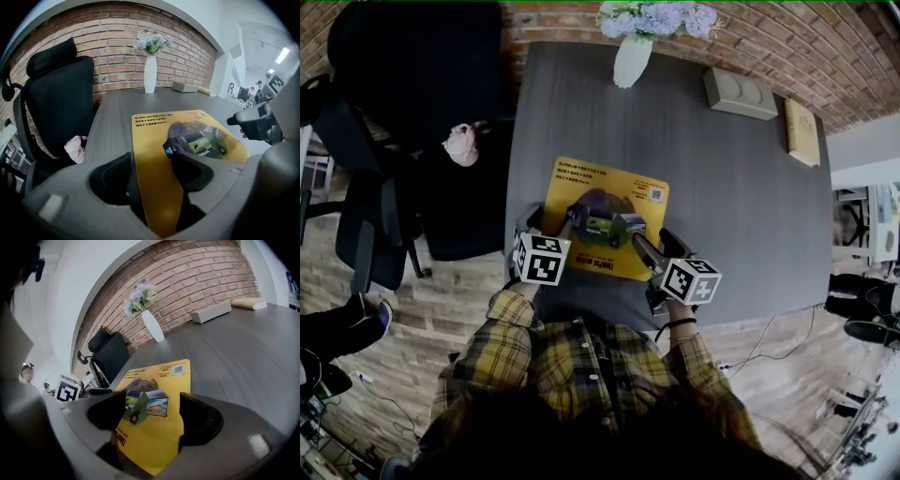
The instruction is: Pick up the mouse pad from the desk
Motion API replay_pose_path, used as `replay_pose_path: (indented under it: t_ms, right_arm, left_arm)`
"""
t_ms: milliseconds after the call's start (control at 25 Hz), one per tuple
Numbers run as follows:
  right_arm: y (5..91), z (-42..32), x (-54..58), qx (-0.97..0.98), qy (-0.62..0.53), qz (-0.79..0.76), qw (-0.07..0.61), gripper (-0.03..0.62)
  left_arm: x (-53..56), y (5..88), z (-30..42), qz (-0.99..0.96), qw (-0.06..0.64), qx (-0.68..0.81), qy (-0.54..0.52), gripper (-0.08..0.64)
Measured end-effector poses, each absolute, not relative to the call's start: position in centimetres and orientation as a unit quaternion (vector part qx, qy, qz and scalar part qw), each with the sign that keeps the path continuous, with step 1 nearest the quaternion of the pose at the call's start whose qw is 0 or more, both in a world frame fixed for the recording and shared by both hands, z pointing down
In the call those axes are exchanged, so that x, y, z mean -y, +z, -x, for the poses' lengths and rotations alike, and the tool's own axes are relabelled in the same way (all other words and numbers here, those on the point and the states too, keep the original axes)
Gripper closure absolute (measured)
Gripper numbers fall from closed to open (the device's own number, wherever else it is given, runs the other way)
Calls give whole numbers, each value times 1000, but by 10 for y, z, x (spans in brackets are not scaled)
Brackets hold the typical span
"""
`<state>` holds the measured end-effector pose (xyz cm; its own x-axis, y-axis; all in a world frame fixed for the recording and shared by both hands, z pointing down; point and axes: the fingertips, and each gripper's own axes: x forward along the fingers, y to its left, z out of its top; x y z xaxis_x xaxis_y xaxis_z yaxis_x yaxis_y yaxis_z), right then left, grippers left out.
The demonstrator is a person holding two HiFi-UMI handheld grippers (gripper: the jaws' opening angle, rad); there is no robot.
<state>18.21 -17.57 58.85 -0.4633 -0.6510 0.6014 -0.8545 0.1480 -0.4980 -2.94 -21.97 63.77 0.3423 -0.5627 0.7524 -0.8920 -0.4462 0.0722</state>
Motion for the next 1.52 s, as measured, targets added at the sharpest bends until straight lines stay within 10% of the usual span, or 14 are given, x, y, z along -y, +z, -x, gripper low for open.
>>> replay_pose_path:
  t_ms: [1520]
  right_arm:
    - [610,-202,171,670,619,-398,98,246]
  left_arm:
    - [220,640,27,-784,243,467,330,279]
